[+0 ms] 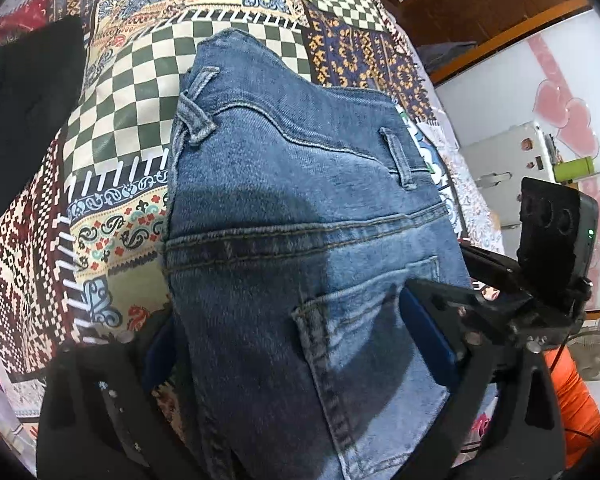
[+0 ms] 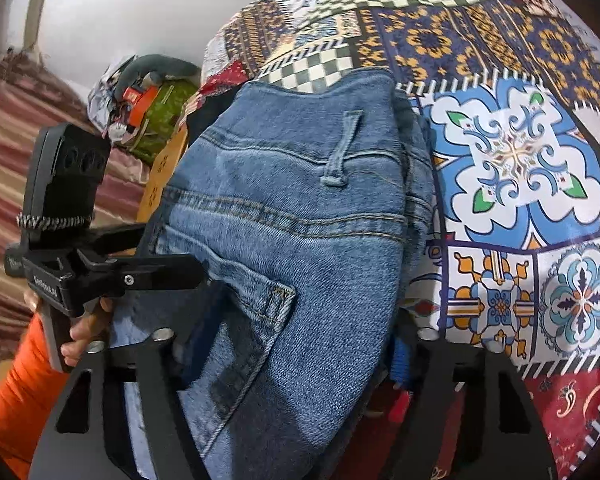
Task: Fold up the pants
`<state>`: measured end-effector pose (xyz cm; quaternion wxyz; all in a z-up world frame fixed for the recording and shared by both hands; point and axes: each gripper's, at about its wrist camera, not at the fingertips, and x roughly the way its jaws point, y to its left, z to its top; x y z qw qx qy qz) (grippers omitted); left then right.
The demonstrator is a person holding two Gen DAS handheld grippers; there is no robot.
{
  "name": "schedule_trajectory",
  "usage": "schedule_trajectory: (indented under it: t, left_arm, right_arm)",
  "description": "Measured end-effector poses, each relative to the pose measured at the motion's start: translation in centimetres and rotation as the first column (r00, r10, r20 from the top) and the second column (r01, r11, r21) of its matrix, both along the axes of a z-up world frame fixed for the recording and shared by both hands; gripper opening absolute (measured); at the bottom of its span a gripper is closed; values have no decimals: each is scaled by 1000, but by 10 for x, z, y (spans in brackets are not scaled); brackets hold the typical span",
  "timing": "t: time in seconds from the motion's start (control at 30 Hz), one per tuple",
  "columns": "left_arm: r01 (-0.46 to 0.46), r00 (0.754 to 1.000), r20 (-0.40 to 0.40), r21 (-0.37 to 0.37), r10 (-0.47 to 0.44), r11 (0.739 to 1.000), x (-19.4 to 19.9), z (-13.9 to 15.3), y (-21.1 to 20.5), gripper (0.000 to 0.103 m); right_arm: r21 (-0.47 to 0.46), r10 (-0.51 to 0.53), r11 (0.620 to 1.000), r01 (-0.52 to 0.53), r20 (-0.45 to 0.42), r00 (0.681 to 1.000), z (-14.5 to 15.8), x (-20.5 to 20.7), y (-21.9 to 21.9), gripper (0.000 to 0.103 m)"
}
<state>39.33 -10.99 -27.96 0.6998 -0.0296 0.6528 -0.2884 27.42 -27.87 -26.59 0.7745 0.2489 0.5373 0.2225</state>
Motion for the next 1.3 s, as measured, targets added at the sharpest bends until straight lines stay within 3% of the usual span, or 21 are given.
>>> schedule_trajectory:
  t: [0.17, 0.3, 0.53, 0.77, 0.9, 1.03, 1.3]
  left_arm:
    - [-53, 998, 15, -17, 53, 998, -15, 14, 22, 67]
    - [-77, 996, 49, -19, 77, 997, -25, 30, 36, 52]
    - [-108, 962, 254, 8, 102, 994, -50, 82, 70, 48]
    - [-207, 902, 379, -44, 208, 977, -41, 133, 131, 48]
    - [-276, 851, 448, -63, 274, 959, -32, 150, 172, 48]
    - [-338, 813, 486, -56, 322, 939, -18, 148, 208, 48]
    - [-401, 804, 461, -49, 376, 915, 23, 97, 257, 48]
  right_arm:
    - [-8, -27, 1000, 27, 0, 1000, 11, -10, -2, 33]
    - [-60, -8, 998, 11, 52, 999, 32, -8, 10, 27]
    - [-151, 84, 987, -58, 169, 982, 74, 0, 56, 24]
    - [-207, 194, 969, -135, 298, 935, 123, 26, 115, 23]
    - [-217, 253, 959, -184, 353, 901, 139, 47, 154, 23]
    - [-202, 277, 956, -215, 371, 886, 132, 68, 185, 23]
    - [-225, 329, 938, -263, 342, 880, 88, 115, 237, 23]
